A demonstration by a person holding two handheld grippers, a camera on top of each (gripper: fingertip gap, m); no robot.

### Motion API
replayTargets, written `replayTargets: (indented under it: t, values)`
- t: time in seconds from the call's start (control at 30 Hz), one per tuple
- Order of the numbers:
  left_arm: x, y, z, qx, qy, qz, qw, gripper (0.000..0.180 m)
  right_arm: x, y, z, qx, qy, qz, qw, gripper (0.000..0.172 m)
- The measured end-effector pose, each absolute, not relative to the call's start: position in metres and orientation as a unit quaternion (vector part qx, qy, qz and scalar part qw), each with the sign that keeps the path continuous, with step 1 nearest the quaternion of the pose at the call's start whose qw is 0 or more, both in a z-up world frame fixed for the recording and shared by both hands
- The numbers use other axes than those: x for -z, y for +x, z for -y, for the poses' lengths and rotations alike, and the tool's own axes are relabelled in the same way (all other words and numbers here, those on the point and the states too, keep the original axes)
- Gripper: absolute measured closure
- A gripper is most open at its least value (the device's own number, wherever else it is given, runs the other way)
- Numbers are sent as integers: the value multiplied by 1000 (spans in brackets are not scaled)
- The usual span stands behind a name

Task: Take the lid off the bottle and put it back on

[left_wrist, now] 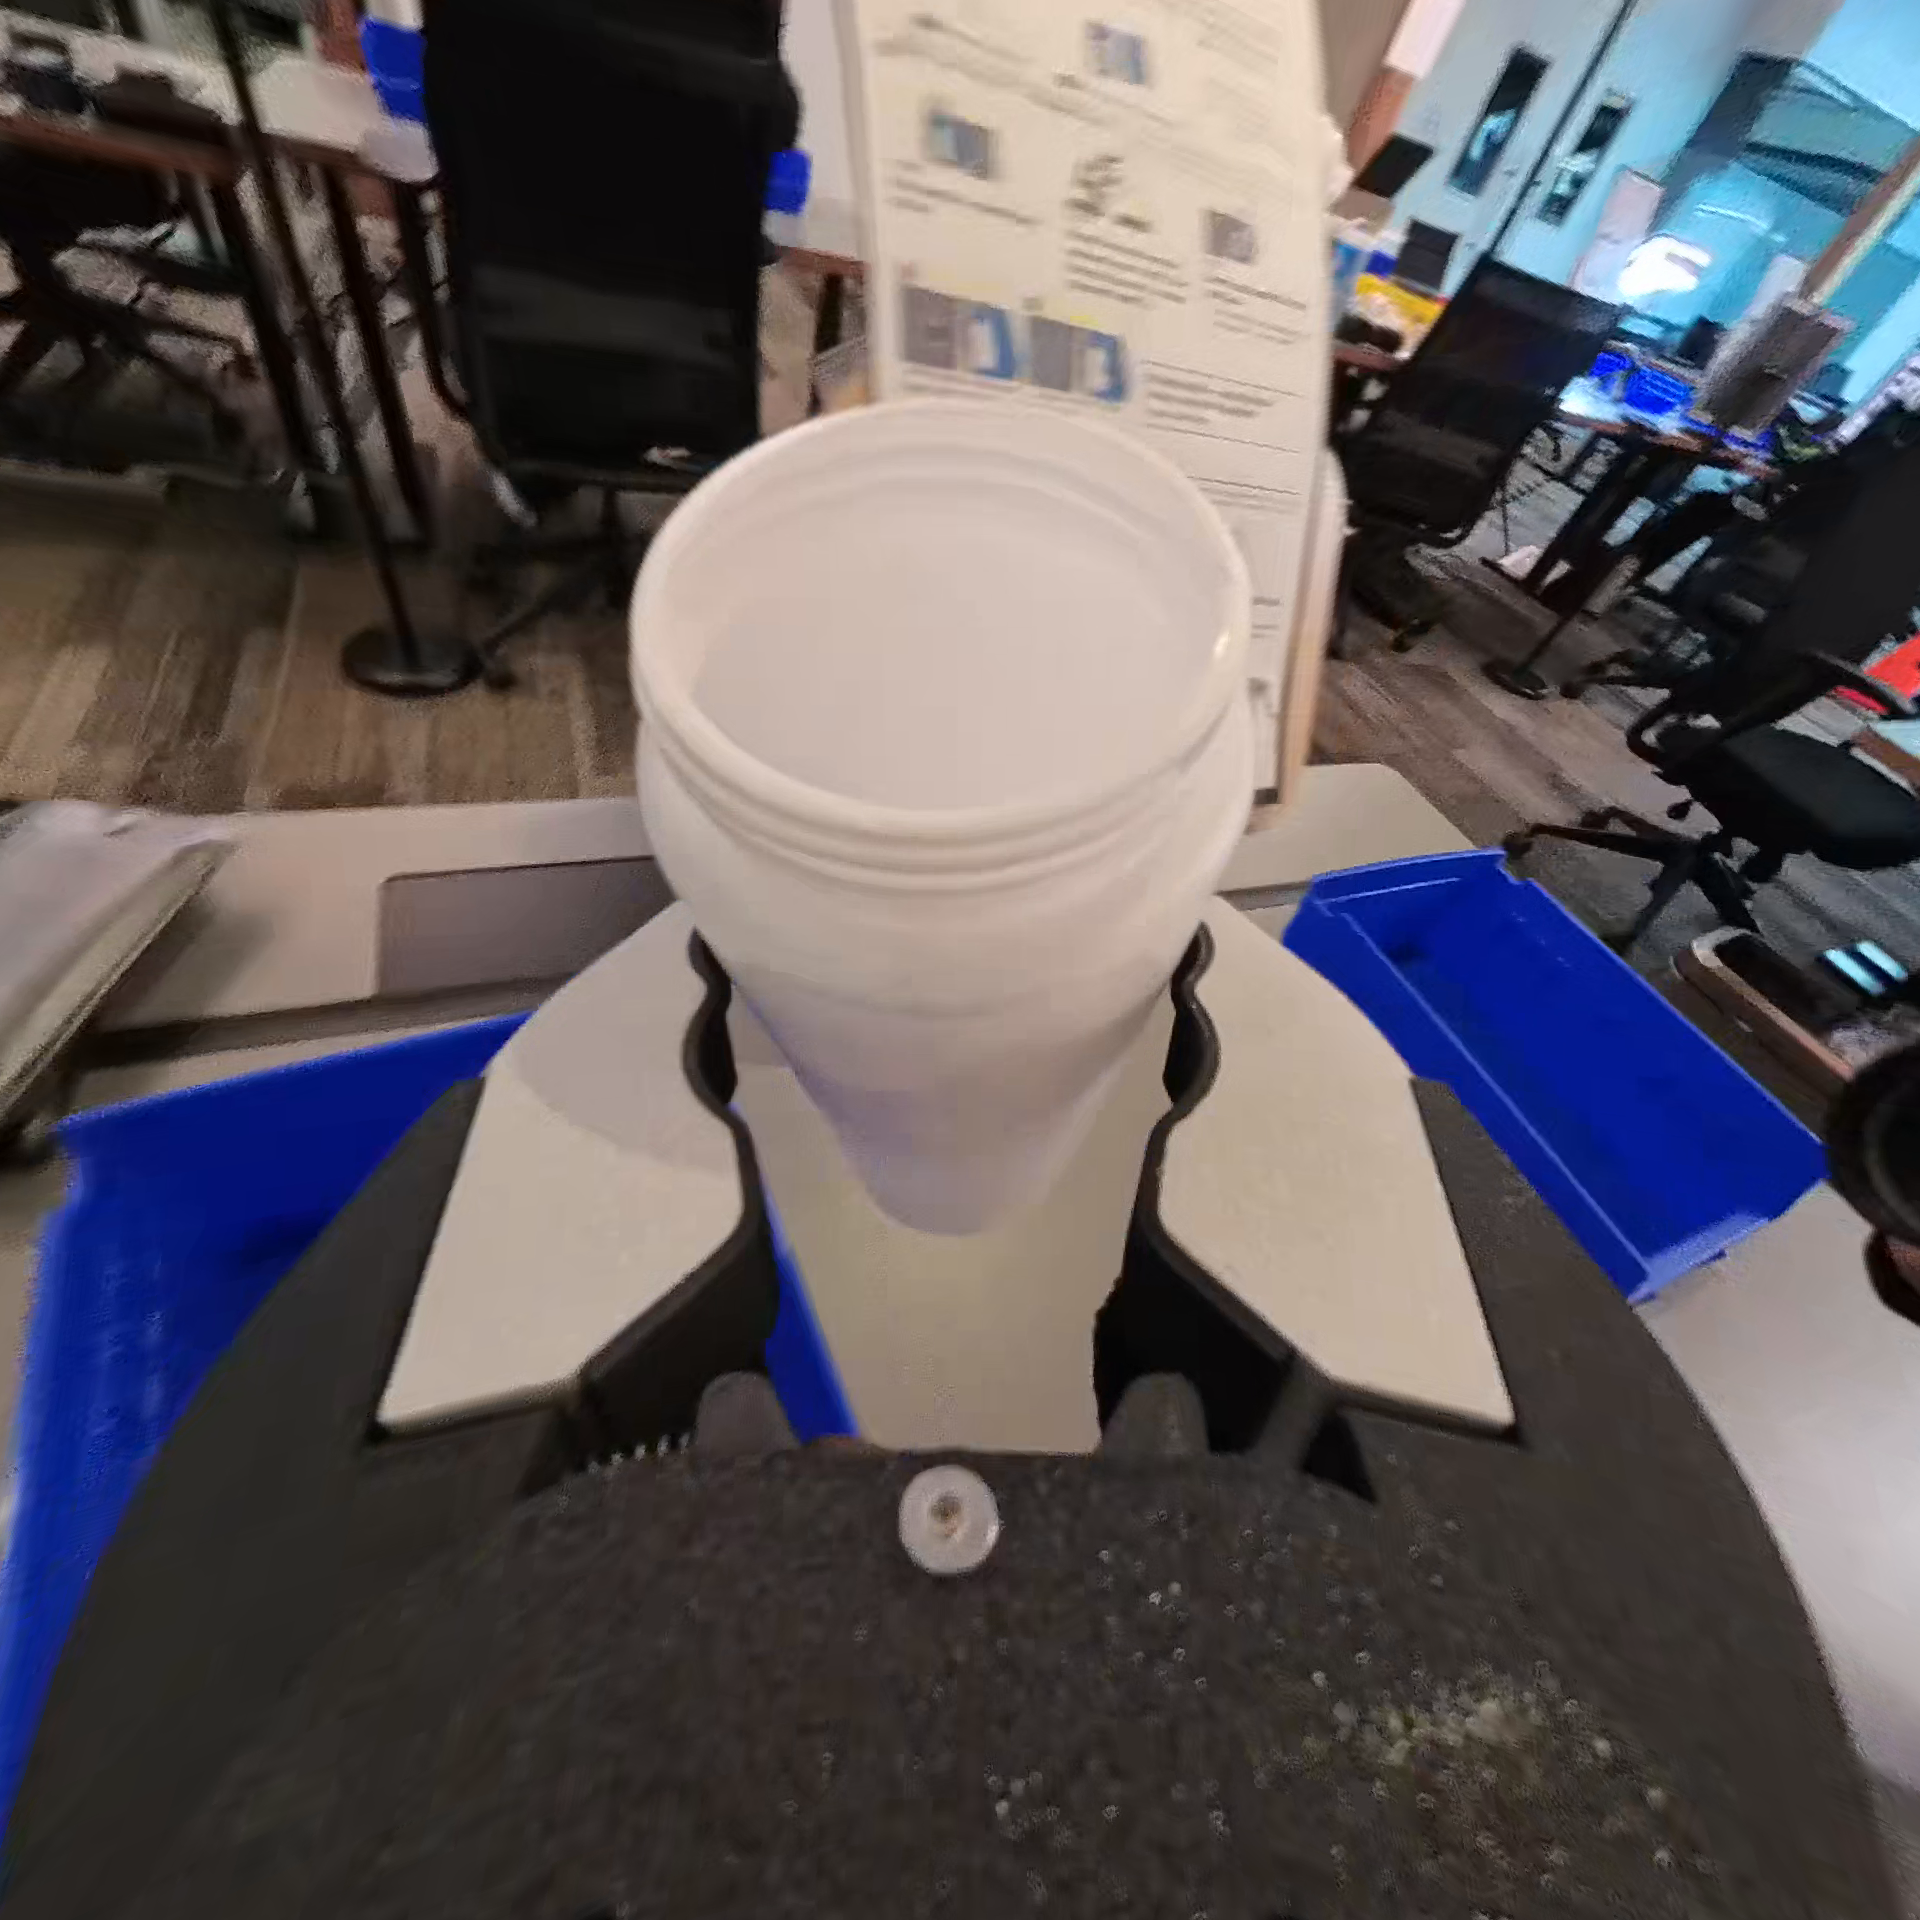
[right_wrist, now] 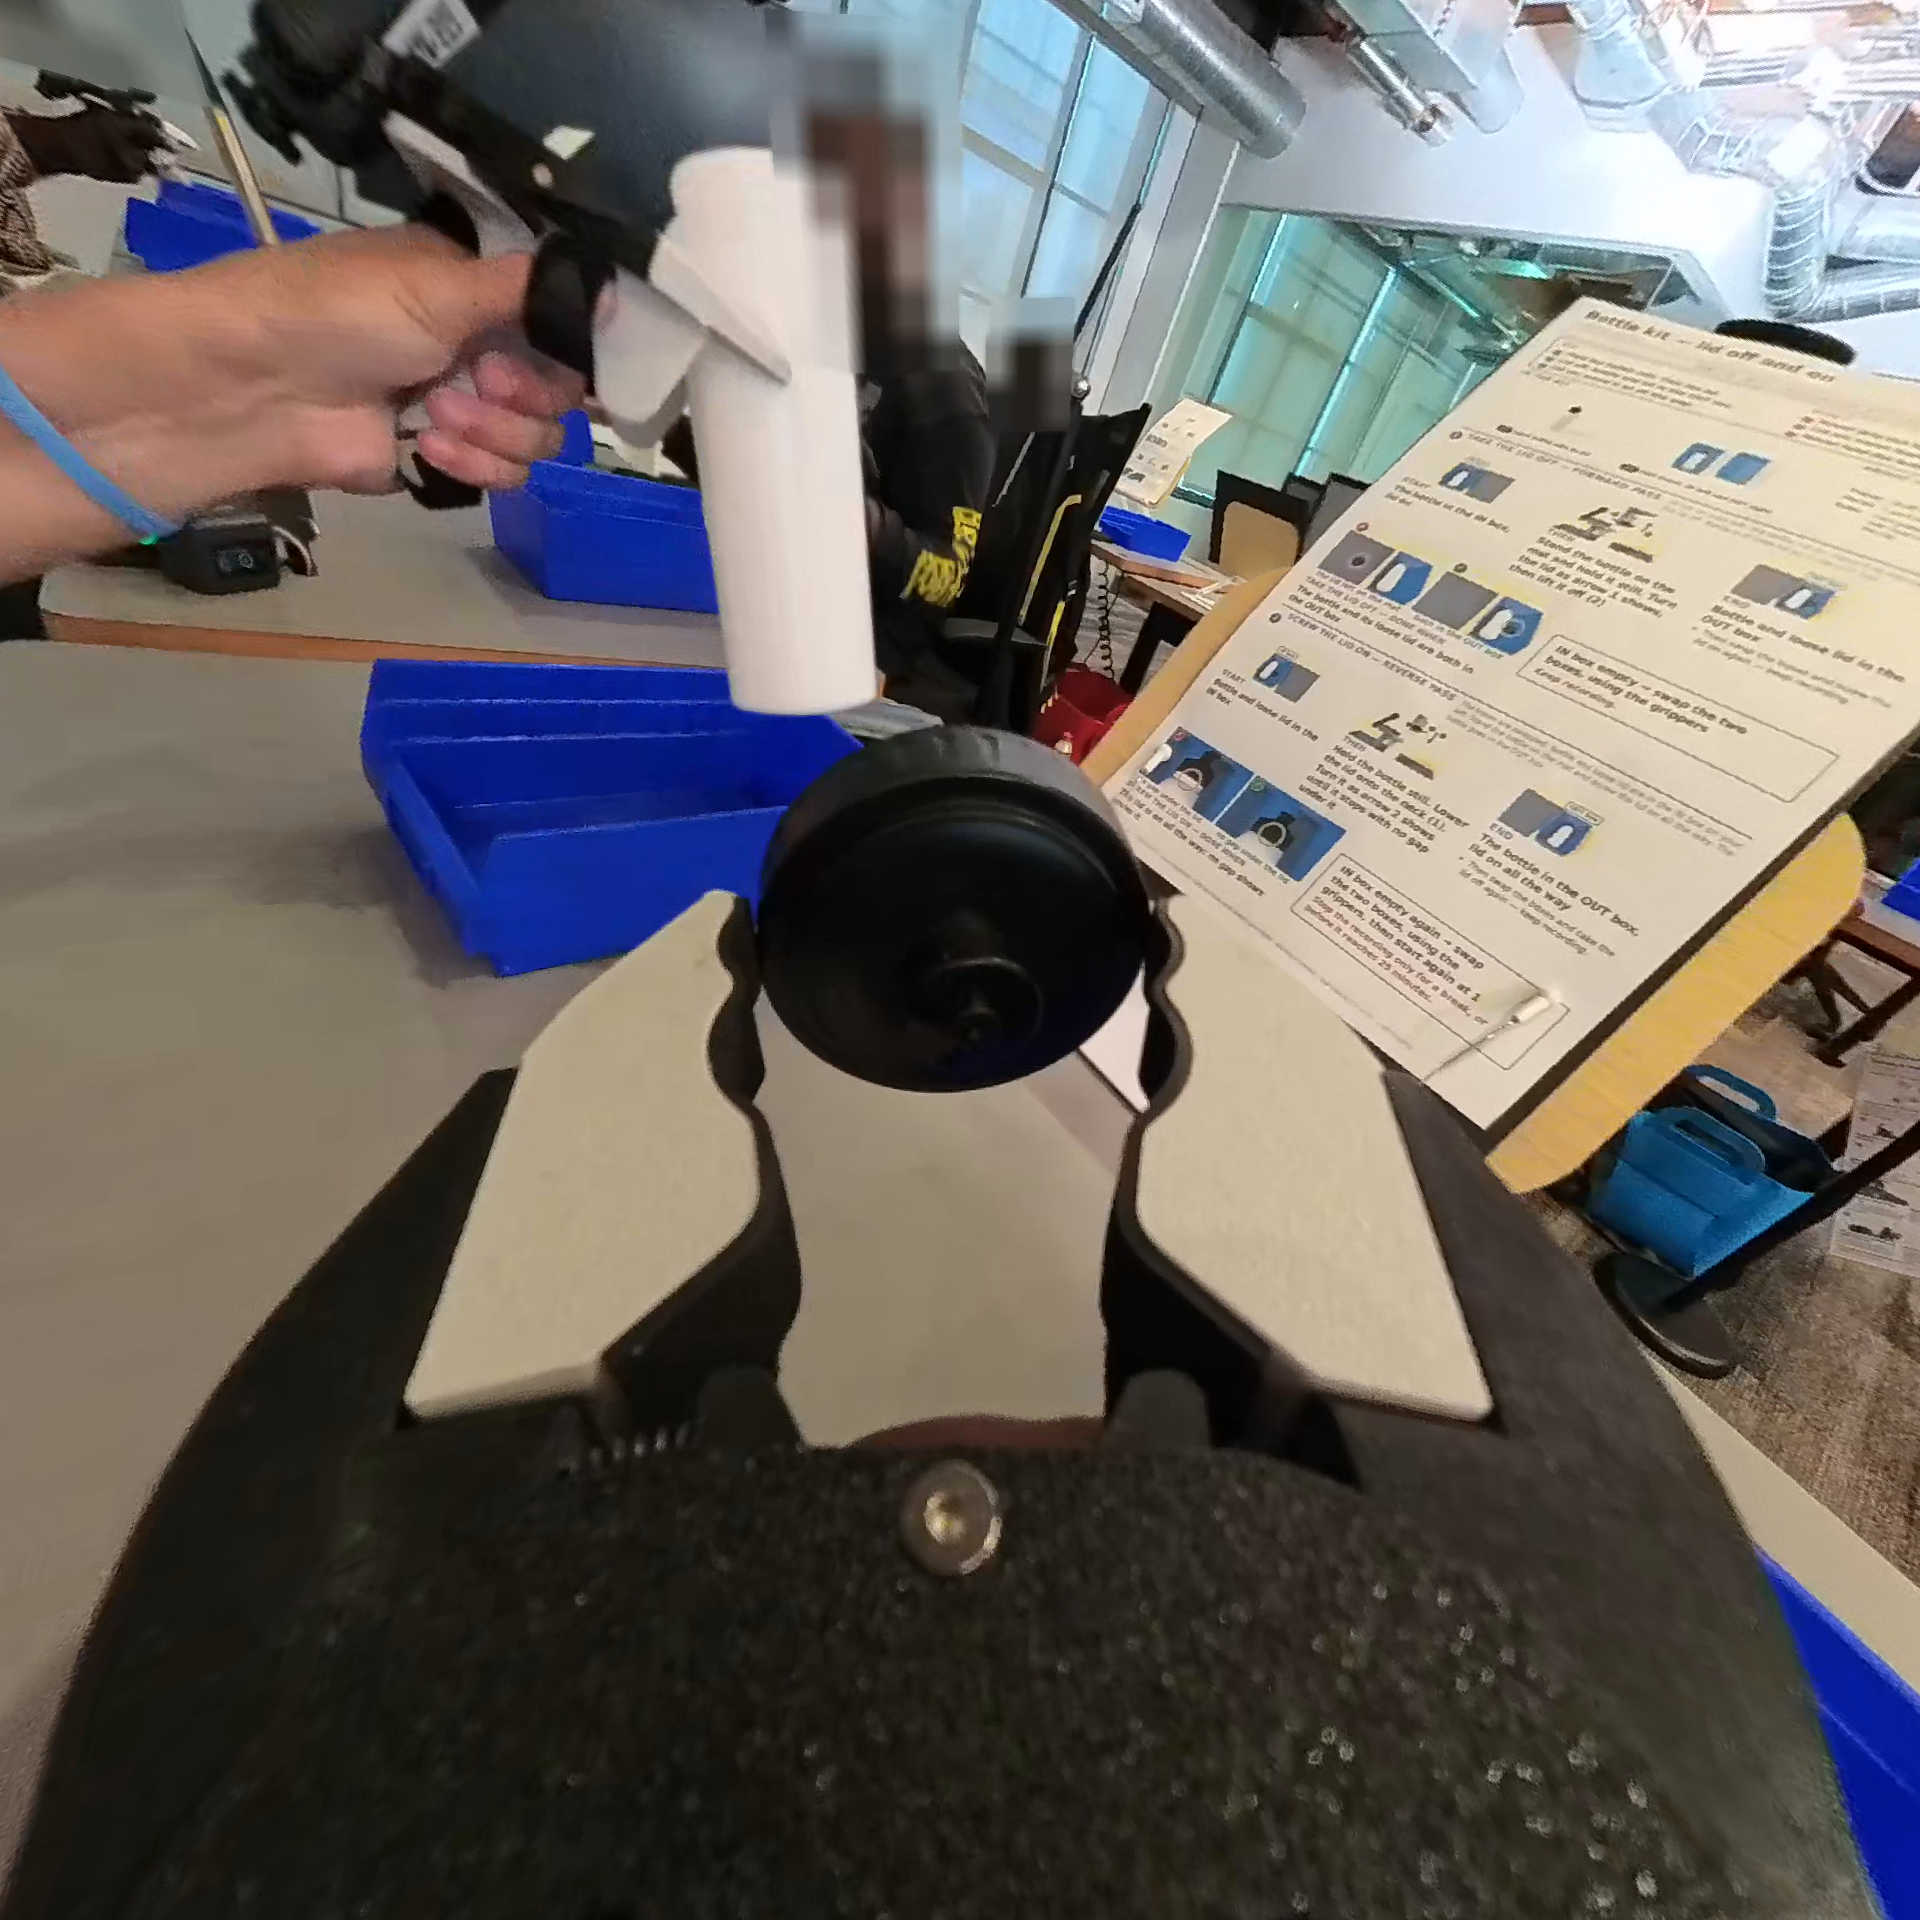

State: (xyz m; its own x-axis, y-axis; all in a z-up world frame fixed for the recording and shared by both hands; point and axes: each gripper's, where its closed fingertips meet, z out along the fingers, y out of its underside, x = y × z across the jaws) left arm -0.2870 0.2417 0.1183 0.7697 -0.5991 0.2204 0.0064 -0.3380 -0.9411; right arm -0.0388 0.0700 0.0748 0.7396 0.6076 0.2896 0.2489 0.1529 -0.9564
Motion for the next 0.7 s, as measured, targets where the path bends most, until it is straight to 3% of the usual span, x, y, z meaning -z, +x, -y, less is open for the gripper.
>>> replayTargets:
  t: [0.23, 0.47, 0.7]
  values:
    - [-43, -127, -209, 286, -747, -334, 499, 99, -71, -27, -75, -115, -647, 330, 678, 101]
    - [30, -79, -227, 289, -734, -368, 492, 99, -63, -21, -79, -107, -655, 330, 671, 101]
    - [54, -81, -213, 290, -708, -423, 484, 99, -42, -20, -91, -117, -676, 328, 649, 101]
